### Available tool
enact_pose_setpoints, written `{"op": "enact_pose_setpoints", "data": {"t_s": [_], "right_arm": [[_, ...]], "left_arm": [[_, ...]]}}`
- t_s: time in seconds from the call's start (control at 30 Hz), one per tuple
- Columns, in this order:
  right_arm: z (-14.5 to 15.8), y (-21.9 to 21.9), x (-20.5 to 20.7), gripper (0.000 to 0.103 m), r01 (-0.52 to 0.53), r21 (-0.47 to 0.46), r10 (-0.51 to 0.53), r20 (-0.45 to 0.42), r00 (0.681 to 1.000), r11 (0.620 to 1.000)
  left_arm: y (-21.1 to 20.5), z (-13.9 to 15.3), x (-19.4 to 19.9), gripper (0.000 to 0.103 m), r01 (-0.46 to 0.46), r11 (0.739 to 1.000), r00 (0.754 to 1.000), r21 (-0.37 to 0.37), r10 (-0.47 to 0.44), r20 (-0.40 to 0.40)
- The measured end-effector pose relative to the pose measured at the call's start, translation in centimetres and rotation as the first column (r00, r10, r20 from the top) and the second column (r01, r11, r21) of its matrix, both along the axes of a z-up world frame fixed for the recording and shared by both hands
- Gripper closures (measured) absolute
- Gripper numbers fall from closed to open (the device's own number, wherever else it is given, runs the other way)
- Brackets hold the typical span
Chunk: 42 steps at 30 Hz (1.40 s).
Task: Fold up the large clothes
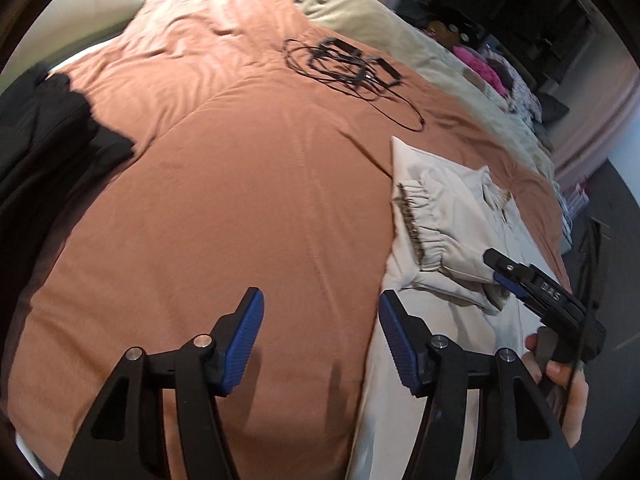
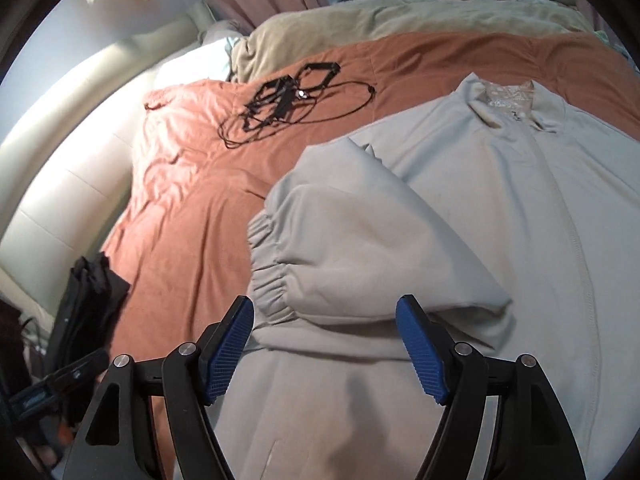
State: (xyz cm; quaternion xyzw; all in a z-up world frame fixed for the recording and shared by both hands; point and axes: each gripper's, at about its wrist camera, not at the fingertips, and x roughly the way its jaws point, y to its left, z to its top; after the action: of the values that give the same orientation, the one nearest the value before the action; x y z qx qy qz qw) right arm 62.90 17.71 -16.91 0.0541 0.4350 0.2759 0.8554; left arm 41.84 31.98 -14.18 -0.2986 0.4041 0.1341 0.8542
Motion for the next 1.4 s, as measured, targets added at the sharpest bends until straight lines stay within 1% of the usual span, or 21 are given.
{"op": "enact_pose_setpoints", "data": {"t_s": [0.1,0.17,0.23,0.33,0.4,0.47,0.5,0.53,0.6,0.63,0.7,0.8,0.87,0.97,1.13,1.27,1.33,1.37,1.4], "right_arm": [[-1.4,2.4,1.1,0.029,-0.052,-0.010,0.052,-0.031,0.998,0.999],[-2.0,4.1,1.6,0.029,-0.081,-0.051,0.079,-0.037,0.996,0.995],[-3.0,5.9,1.9,0.024,-0.097,-0.130,0.094,-0.033,0.995,0.987],[-4.8,7.3,2.0,0.024,-0.093,-0.221,0.088,-0.034,0.996,0.971],[-5.6,7.5,1.7,0.025,-0.092,-0.260,0.091,-0.017,0.996,0.961],[-5.7,7.7,1.2,0.050,-0.103,-0.310,0.113,0.016,0.993,0.945],[-5.6,7.5,1.1,0.072,-0.090,-0.330,0.104,0.027,0.994,0.940],[-5.3,6.8,1.3,0.077,-0.072,-0.322,0.084,0.024,0.996,0.944],[-4.9,5.2,1.8,0.087,-0.069,-0.234,0.067,-0.017,0.998,0.970],[-4.6,4.1,2.1,0.089,-0.064,-0.185,0.059,-0.033,0.998,0.981],[-3.9,2.6,2.2,0.090,-0.053,-0.126,0.049,-0.039,0.998,0.991],[-2.1,-0.3,2.2,0.090,-0.037,0.017,0.038,-0.065,0.997,0.999],[-0.9,-2.0,2.1,0.090,-0.015,0.088,0.022,-0.069,0.997,0.996],[0.7,-4.9,2.2,0.090,0.023,0.192,-0.009,-0.073,0.997,0.981],[2.3,-9.8,2.0,0.090,0.098,0.291,-0.079,-0.075,0.994,0.952],[2.9,-13.4,2.1,0.090,0.166,0.330,-0.149,-0.076,0.986,0.929],[3.2,-15.5,2.2,0.089,0.217,0.343,-0.202,-0.078,0.976,0.914],[3.3,-16.4,2.3,0.089,0.247,0.336,-0.235,-0.078,0.969,0.909],[3.3,-17.6,2.3,0.082,0.292,0.325,-0.281,-0.082,0.956,0.899]], "left_arm": [[0.4,0.0,-2.5,0.043,-0.063,0.998,0.998,0.024,0.063,0.022],[0.6,-0.3,-3.6,0.043,-0.090,0.996,0.996,0.025,0.089,0.022],[1.0,-0.9,-4.7,0.043,-0.115,0.993,0.993,0.006,0.115,0.017],[1.4,-1.6,-5.3,0.043,-0.134,0.991,0.991,-0.018,0.135,0.013],[1.6,-2.1,-5.2,0.043,-0.138,0.990,0.990,-0.031,0.138,-0.007],[1.5,-2.2,-5.0,0.043,-0.130,0.991,0.991,-0.033,0.130,-0.009],[1.4,-2.0,-4.9,0.043,-0.124,0.992,0.992,-0.027,0.123,-0.006],[1.3,-1.9,-4.7,0.043,-0.116,0.993,0.993,-0.017,0.115,-0.003],[1.0,-1.5,-4.3,0.043,-0.099,0.995,0.995,-0.005,0.099,0.002],[0.8,-1.3,-4.0,0.043,-0.093,0.996,0.996,-0.002,0.093,0.004],[0.4,-0.9,-3.2,0.043,-0.073,0.997,0.997,0.005,0.073,0.006],[0.0,-0.6,-2.1,0.043,-0.049,0.999,0.999,0.013,0.049,0.008],[-0.4,-0.5,-1.3,0.043,-0.025,1.000,1.000,0.015,0.025,0.010],[-1.2,-0.5,-0.1,0.043,0.011,1.000,1.000,0.018,-0.011,0.007],[-2.7,-0.5,2.3,0.043,0.063,0.998,0.998,0.018,-0.063,0.003],[-4.1,-0.3,4.6,0.043,0.104,0.994,0.995,0.029,-0.104,-0.008],[-4.9,-0.3,5.7,0.043,0.130,0.991,0.991,0.039,-0.129,-0.015],[-5.2,-0.4,6.2,0.043,0.139,0.989,0.990,0.045,-0.138,-0.023],[-5.5,-0.5,6.6,0.043,0.147,0.988,0.989,0.053,-0.145,-0.034]]}}
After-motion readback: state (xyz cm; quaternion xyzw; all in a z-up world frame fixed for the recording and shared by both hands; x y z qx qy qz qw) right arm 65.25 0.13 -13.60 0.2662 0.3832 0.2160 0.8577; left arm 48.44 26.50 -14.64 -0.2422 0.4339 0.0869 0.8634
